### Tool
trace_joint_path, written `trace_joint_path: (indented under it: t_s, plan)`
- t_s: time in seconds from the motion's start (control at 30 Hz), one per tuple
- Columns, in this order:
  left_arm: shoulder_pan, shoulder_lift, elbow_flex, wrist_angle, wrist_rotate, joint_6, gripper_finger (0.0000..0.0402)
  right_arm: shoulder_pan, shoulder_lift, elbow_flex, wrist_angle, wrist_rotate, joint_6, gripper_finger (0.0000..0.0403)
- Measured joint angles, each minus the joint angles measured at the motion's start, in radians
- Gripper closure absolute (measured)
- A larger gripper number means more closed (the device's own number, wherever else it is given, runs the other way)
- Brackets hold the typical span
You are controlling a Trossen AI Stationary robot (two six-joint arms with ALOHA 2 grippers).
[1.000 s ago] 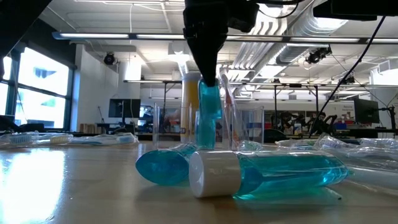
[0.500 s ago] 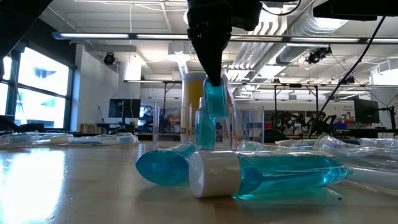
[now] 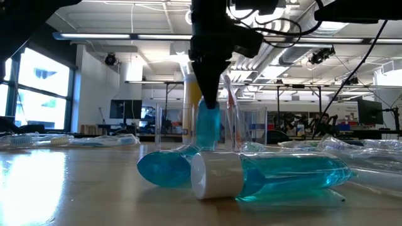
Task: Pick & Place toothbrushing station
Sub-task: Put the blue mouthwash into the middle part of the transparent organizer
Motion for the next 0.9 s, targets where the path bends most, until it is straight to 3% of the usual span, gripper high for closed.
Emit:
trace_joint_path:
  t_s: [0.47,0.73,0.9]
  plan:
    - [0.000,0.007,0.000,-0.052,-0.028,-0.008,0.0313,-0.007,0.000,0.000,-0.023,-0.018,0.039,0.0165]
    - [0.000,0.007,0.000,-0.052,-0.045,-0.011,0.0244,-0.007,0.000,0.000,-0.022,-0.019,0.039,0.0165]
    - [0.000,0.007,0.000,-0.050,-0.043,-0.011,0.0235,-0.007,0.000,0.000,-0.022,-0.019,0.039,0.0165]
